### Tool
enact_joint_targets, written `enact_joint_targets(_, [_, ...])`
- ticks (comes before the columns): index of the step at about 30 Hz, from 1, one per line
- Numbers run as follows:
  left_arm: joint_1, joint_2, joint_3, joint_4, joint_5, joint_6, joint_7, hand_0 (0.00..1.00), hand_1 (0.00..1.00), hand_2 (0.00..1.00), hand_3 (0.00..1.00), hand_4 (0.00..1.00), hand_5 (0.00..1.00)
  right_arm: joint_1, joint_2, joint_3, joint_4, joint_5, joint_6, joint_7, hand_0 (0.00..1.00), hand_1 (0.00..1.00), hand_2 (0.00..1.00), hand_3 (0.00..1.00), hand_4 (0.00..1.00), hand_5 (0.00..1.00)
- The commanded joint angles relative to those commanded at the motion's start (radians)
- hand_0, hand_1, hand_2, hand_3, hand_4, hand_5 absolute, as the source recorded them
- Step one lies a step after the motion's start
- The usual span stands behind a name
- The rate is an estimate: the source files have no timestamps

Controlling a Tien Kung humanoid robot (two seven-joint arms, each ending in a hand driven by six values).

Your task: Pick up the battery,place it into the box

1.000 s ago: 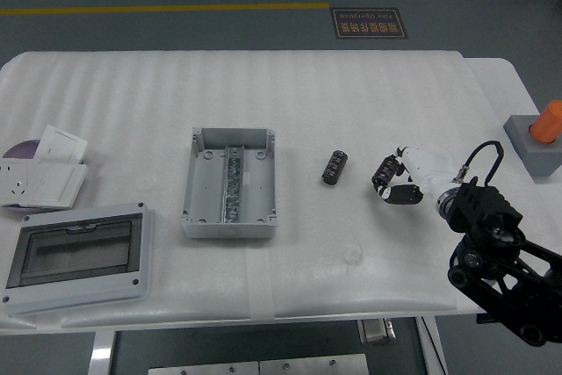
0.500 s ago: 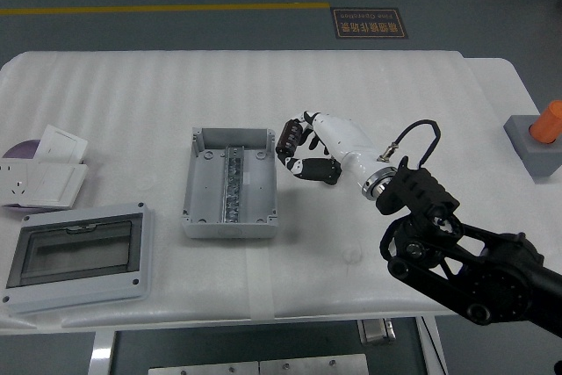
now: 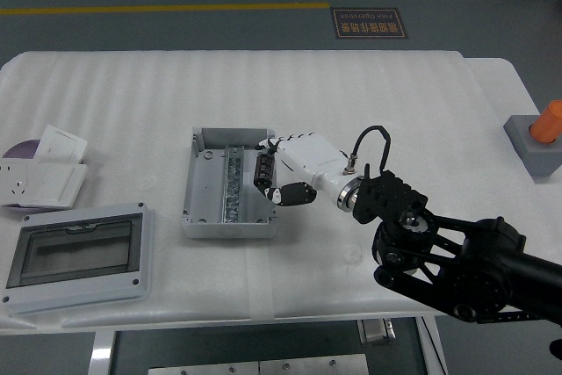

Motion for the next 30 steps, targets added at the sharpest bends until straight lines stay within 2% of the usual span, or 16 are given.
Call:
enact_joint_targets(4, [0.000, 0.000, -0.001, 0.000, 0.001, 0.000, 0.000, 0.621, 0.647, 0.521, 0.558, 0.631, 0.368, 0.011, -0.002, -0.016, -0.002, 0.014, -0.002, 0.013, 0.812, 0.869, 0.963, 0.996, 0.676, 0.468])
enact_joint_targets(5, [0.000, 0.000, -0.001, 0.000, 0.000, 0.000, 0.001, 0.620, 0.641, 0.520, 0.557, 0.632, 0.369, 0.013, -0.002, -0.019, -0.002, 0.017, -0.002, 0.016, 0.846, 0.897, 0.987, 0.998, 0.723, 0.505])
enact_joint_targets(7, [-0.001, 0.000, -0.002, 0.000, 0.002, 0.001, 0.000, 0.620, 0.641, 0.520, 0.557, 0.632, 0.369, 0.014, -0.001, -0.019, -0.006, 0.022, -0.006, 0.020, 0.846, 0.897, 0.987, 0.998, 0.723, 0.505])
enact_joint_targets(13, [-0.001, -0.001, -0.004, 0.000, 0.004, 0.001, 0.000, 0.620, 0.642, 0.517, 0.553, 0.628, 0.371, -0.011, -0.010, 0.040, -0.030, 0.011, -0.026, 0.011, 0.862, 0.906, 0.993, 0.998, 0.742, 0.505])
enact_joint_targets(16, [0.000, -0.001, -0.003, 0.000, 0.003, 0.001, 0.000, 0.620, 0.642, 0.517, 0.553, 0.628, 0.371, -0.021, -0.038, 0.076, -0.055, -0.003, 0.008, -0.030, 0.862, 0.906, 0.993, 0.998, 0.742, 0.505])
enact_joint_targets(21, [-0.001, 0.000, -0.005, 0.000, 0.005, 0.001, 0.000, 0.620, 0.642, 0.515, 0.551, 0.620, 0.368, -0.019, -0.080, 0.083, -0.104, 0.015, 0.095, -0.095, 0.857, 0.906, 0.977, 0.998, 0.735, 0.503])
enact_joint_targets(25, [-0.003, 0.001, -0.008, 0.000, 0.007, 0.002, 0.000, 0.618, 0.641, 0.514, 0.551, 0.619, 0.370, -0.016, -0.089, 0.061, -0.130, 0.040, 0.148, -0.128, 0.858, 0.892, 0.955, 0.998, 0.762, 0.516])
enact_joint_targets(28, [-0.003, 0.001, -0.008, 0.000, 0.007, 0.002, 0.000, 0.618, 0.641, 0.514, 0.551, 0.619, 0.370, -0.012, -0.086, 0.042, -0.145, 0.055, 0.164, -0.139, 0.858, 0.892, 0.955, 0.998, 0.762, 0.516])
enact_joint_targets(29, [-0.003, 0.001, -0.008, 0.000, 0.008, 0.003, 0.000, 0.618, 0.640, 0.512, 0.551, 0.616, 0.367, -0.009, -0.084, 0.036, -0.151, 0.057, 0.167, -0.140, 0.861, 0.888, 0.957, 0.998, 0.822, 0.574])
enact_joint_targets(30, [-0.003, 0.001, -0.009, 0.000, 0.009, 0.003, -0.001, 0.618, 0.640, 0.512, 0.551, 0.616, 0.367, -0.007, -0.082, 0.029, -0.158, 0.059, 0.169, -0.140, 0.861, 0.888, 0.957, 0.998, 0.822, 0.574])
